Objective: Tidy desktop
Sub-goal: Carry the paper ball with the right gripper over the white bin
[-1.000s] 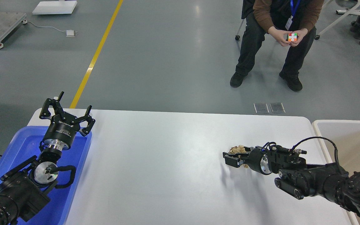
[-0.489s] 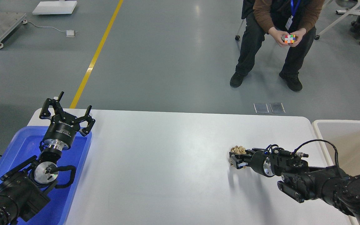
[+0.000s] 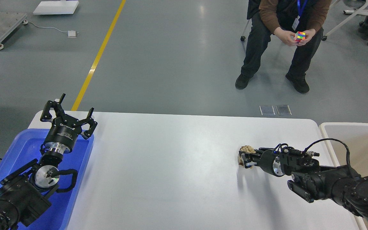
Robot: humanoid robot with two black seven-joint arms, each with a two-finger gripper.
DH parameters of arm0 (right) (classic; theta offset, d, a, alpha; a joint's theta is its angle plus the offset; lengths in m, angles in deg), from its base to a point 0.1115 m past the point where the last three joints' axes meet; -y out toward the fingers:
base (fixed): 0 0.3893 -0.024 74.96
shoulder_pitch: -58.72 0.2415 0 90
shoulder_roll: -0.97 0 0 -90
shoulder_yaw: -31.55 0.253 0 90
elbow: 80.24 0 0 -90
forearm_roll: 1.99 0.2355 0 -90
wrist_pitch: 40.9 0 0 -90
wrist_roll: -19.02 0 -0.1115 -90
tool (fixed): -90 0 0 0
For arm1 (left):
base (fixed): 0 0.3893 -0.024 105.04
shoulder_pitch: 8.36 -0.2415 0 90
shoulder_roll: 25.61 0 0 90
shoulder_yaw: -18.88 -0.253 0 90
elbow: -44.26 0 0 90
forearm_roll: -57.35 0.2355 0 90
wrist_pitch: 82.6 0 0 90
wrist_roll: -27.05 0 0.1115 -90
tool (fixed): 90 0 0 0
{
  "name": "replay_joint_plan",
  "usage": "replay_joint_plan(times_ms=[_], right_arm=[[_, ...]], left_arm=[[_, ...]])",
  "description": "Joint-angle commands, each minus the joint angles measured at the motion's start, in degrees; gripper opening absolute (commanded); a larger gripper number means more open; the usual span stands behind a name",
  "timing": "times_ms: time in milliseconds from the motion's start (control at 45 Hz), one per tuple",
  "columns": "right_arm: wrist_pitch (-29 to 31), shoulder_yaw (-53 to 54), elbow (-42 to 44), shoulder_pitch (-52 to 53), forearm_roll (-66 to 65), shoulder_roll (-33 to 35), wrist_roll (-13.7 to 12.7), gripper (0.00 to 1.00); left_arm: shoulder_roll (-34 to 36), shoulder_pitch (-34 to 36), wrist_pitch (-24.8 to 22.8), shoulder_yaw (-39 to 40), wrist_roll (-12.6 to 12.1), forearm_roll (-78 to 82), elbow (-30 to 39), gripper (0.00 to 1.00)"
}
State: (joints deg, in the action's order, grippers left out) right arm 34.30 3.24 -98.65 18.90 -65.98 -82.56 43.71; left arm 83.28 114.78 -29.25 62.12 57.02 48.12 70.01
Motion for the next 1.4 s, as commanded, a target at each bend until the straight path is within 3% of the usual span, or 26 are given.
replay_joint_plan(times_ms=[0,333,489,800,1067,1178,1267,1378], right_arm=[[1.43,-0.35,-2.59,2.73,3.61,3.45,4.66,0.00],[7.49,0.00,-24.20,15.90,9.06,17.95,4.23,0.00],[11.10,0.09,-33.96,24.78,9.06,25.77,2.47,0.00],[19.53,-0.17,-42.24,39.64,8.97,35.44,-0.08,0.00],[20.24,-2.19,-37.24,40.09,7.39,40.19,-1.14,0.00],[20.15,-2.81,-22.93,34.74,7.56,40.54,-0.43,0.00],[20.24,-2.20,-8.43,26.57,8.62,40.02,2.55,0.00],[20.33,-0.88,1.43,17.51,13.09,38.70,4.66,0.00]], left_arm=[[0.00,0.00,0.00,0.00,0.00,0.00,0.00,1.00],[0.00,0.00,0.00,0.00,0.00,0.00,0.00,1.00],[0.00,0.00,0.00,0.00,0.00,0.00,0.00,1.00],[0.00,0.00,-0.09,0.00,0.00,0.00,0.00,1.00],[0.00,0.00,-0.09,0.00,0.00,0.00,0.00,1.00],[0.00,0.00,-0.09,0.00,0.00,0.00,0.00,1.00],[0.00,0.00,0.00,0.00,0.00,0.00,0.00,1.00],[0.00,0.00,-0.09,0.00,0.00,0.00,0.00,1.00]])
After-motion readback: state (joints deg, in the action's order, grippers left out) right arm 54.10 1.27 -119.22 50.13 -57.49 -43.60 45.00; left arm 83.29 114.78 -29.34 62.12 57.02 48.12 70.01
